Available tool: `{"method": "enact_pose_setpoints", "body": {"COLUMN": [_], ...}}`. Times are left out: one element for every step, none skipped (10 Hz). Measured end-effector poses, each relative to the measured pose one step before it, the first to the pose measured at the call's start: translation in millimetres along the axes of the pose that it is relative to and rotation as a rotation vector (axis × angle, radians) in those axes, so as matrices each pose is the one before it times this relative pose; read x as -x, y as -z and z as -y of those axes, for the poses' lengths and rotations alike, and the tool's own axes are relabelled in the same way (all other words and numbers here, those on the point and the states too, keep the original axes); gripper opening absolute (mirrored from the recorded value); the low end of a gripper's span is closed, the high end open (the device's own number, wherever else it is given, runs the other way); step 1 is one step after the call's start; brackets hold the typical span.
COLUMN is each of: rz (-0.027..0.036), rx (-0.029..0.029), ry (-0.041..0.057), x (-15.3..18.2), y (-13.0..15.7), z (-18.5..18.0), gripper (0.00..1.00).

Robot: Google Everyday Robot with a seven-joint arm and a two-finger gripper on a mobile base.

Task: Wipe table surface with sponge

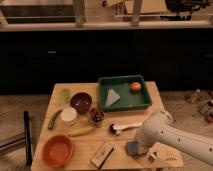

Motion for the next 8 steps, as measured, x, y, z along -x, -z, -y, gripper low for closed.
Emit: {"method": "enact_pose_setpoints", "body": {"rz": [0.00692,0.00611,0.01123,0.01040,0.00766,0.00829,0.00781,0.00714], "rx": [-0.01686,-0.01198,-0.01476,-0.00740,-0.00151,0.00058,0.00035,0.00182], "ry": [-0.01750,-0.00977,-0.00662,0.00065,0.00506,0.00953,0.00656,0.00854], "x": [-3.88,-1.48,0.74,3.65,4.50,6.80,5.32,5.31], "y": [1.28,0.34,-0.51,-1.94,-2.38,-3.52,-2.40,-2.20], "z": [4.28,4.74,8.59,7.25,4.21,4.87,2.94,0.63], "gripper": [0.00,0.00,0.00,0.00,0.00,0.00,0.00,0.00]}}
